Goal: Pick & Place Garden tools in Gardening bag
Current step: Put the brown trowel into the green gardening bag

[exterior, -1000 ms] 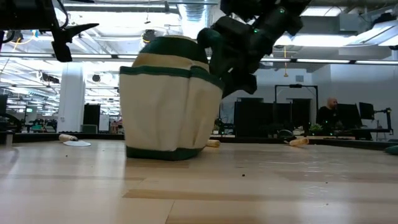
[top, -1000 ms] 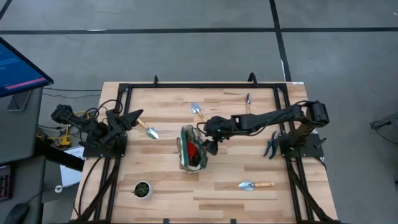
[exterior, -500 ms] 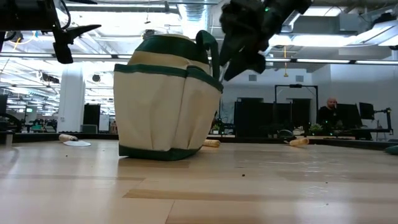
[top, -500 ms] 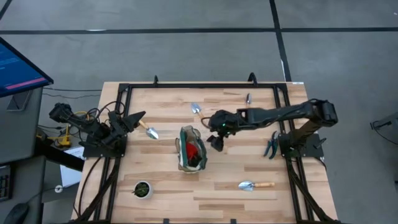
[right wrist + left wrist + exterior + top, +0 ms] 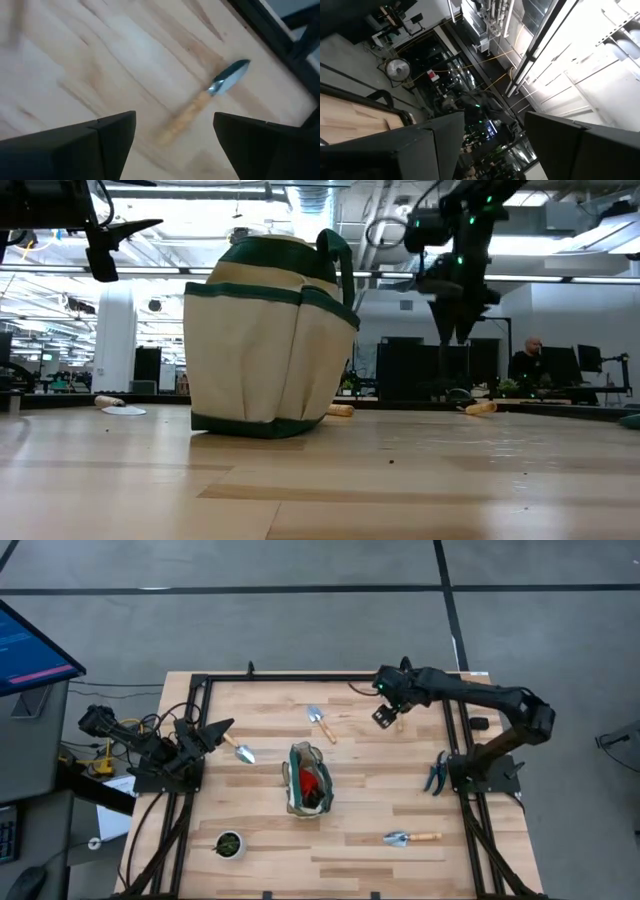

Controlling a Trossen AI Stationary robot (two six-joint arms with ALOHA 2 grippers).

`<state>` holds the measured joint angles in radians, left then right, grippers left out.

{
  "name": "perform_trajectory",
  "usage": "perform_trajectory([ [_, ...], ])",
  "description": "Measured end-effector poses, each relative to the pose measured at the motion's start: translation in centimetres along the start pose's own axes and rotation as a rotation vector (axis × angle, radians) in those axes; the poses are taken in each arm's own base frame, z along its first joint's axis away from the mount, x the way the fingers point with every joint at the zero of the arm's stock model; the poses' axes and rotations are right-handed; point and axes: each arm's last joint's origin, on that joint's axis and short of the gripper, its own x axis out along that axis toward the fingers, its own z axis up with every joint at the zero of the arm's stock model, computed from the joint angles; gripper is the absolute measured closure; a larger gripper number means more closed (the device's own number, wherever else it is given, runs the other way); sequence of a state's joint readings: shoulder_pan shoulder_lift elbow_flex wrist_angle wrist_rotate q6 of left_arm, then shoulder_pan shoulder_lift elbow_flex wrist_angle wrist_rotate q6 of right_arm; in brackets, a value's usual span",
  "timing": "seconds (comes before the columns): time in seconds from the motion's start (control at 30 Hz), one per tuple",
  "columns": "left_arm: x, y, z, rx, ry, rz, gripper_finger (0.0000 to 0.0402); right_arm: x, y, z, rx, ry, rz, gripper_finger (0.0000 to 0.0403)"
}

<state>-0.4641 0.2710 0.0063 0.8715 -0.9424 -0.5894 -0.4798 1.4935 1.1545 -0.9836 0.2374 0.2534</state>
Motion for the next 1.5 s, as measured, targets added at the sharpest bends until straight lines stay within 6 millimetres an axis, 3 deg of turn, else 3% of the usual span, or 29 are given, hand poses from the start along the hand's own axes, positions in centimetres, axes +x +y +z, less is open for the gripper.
perform_trajectory([
  [0.23,0.0,0.0,0.0,-0.004,-0.005,0.002,0.0202,1.4,-2.0,0.1,-0.459,0.056,-0.015,0.0143],
  [0.43,0.0,0.0,0.1,0.001,-0.01,0.008,0.0202,1.7,-3.3,-0.2,-0.538,0.119,-0.015,0.0143],
  [0.67,0.0,0.0,0.1,0.004,-0.009,0.008,0.0202,2.1,-5.6,-0.1,-0.413,0.141,-0.024,0.0143],
  [0.87,0.0,0.0,0.1,0.002,-0.01,0.007,0.0202,2.6,-8.5,0.0,0.129,0.123,-0.008,0.0143],
  [1.03,0.0,0.0,0.1,0.001,-0.01,0.007,0.0202,2.9,-10.1,0.4,0.361,0.076,-0.033,0.0143],
  [1.17,0.0,0.0,0.1,0.001,-0.012,0.01,0.0202,4.0,-10.5,1.1,0.438,0.051,-0.039,0.0143],
  [1.5,0.0,0.0,0.1,0.0,-0.026,0.028,0.0202,10.0,-9.0,1.5,0.422,0.246,-0.049,0.0143],
])
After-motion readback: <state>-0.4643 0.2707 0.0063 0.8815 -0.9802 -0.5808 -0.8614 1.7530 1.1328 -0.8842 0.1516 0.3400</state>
